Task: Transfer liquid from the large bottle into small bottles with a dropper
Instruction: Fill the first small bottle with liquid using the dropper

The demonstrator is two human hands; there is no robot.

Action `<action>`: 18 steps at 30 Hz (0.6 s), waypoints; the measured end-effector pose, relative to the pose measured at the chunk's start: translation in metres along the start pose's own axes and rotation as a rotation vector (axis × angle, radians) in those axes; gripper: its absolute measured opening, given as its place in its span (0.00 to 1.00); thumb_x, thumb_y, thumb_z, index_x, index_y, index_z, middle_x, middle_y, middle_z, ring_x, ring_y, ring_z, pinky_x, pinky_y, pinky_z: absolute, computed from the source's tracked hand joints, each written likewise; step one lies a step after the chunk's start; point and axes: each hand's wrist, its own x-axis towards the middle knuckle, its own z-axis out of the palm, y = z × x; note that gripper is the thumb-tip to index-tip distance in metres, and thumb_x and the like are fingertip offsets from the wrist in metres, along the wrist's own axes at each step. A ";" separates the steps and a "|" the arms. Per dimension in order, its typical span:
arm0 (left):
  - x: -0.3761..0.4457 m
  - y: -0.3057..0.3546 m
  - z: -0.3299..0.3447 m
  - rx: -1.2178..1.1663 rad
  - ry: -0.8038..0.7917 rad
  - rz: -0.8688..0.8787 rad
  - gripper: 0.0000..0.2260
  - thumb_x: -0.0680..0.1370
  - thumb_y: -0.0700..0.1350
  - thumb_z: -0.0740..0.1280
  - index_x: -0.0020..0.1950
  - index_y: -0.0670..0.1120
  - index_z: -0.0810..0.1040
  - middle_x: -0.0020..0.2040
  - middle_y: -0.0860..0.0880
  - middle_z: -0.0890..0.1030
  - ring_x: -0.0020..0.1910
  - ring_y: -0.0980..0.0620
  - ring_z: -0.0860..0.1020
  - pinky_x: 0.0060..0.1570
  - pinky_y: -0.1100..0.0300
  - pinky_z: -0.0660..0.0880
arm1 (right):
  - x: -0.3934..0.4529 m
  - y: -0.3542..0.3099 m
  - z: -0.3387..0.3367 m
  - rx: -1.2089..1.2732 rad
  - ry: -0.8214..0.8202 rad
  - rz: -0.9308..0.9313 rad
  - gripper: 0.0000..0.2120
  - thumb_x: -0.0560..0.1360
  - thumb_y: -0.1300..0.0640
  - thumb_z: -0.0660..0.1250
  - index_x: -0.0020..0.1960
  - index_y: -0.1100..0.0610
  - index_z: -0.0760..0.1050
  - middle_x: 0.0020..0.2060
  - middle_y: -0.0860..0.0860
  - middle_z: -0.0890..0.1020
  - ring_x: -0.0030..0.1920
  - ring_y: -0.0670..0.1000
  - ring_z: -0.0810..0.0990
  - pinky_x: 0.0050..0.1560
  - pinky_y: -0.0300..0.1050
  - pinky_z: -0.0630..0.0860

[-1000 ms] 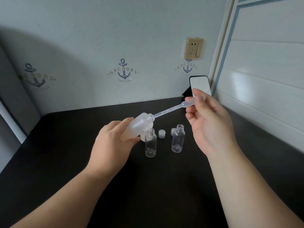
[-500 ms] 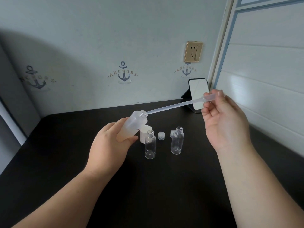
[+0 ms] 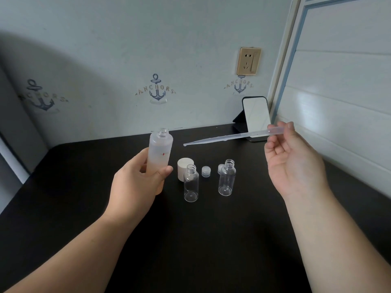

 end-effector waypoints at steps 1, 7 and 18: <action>0.000 0.000 0.000 -0.016 0.005 -0.012 0.17 0.75 0.56 0.73 0.60 0.67 0.72 0.49 0.64 0.79 0.49 0.63 0.78 0.43 0.67 0.71 | 0.000 0.001 -0.002 -0.003 0.001 0.000 0.08 0.80 0.57 0.68 0.53 0.62 0.80 0.42 0.55 0.87 0.37 0.47 0.82 0.43 0.37 0.79; 0.004 -0.001 0.001 -0.022 0.025 -0.063 0.25 0.74 0.57 0.73 0.70 0.56 0.73 0.57 0.61 0.77 0.56 0.57 0.76 0.51 0.59 0.73 | 0.002 0.001 -0.014 -0.037 0.004 -0.023 0.08 0.80 0.57 0.69 0.53 0.61 0.82 0.45 0.56 0.86 0.38 0.47 0.82 0.45 0.39 0.79; -0.002 0.000 -0.001 -0.120 0.007 -0.092 0.37 0.70 0.66 0.69 0.76 0.53 0.67 0.65 0.57 0.77 0.57 0.60 0.76 0.50 0.64 0.72 | 0.000 0.001 -0.016 -0.137 -0.008 -0.055 0.07 0.79 0.57 0.69 0.47 0.58 0.84 0.44 0.56 0.86 0.38 0.48 0.81 0.43 0.39 0.79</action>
